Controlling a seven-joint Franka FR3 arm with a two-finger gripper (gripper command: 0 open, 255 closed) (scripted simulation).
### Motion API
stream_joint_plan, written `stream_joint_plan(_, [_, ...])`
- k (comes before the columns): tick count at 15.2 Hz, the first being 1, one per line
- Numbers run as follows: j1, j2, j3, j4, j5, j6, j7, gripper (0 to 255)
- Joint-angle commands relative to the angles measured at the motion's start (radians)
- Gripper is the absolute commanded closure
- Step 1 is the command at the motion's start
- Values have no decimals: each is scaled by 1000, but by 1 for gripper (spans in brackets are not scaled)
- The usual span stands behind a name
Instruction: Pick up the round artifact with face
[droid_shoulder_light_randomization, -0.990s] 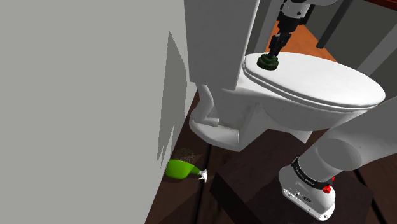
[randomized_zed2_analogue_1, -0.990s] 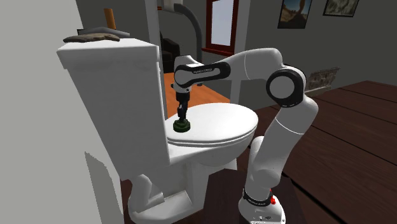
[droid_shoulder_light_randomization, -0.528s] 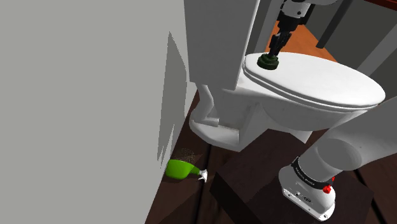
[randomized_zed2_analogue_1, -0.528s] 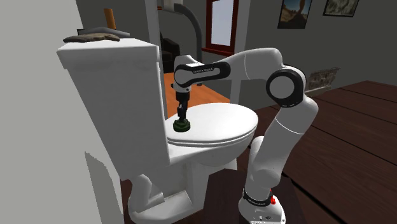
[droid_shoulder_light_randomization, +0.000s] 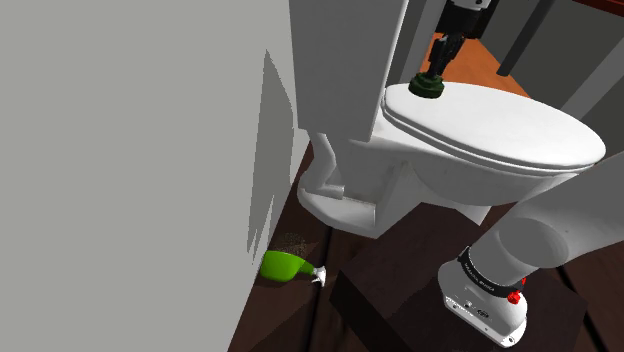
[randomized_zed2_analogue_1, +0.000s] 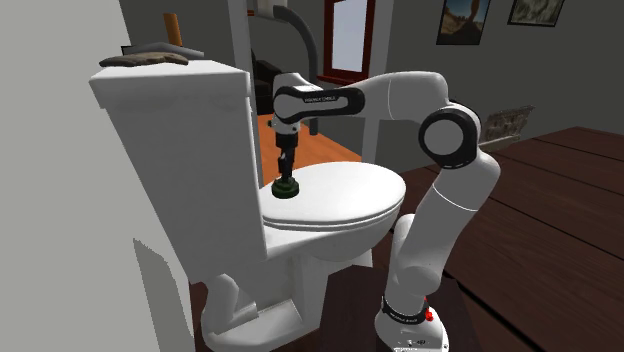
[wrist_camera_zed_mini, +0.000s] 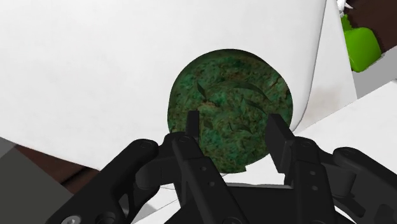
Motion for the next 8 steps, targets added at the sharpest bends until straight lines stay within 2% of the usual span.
stream_joint_plan(1, [1,4,1,31,2,-28,0,255])
stream_joint_plan(8, [4,14,3,110,6,-97,1,255])
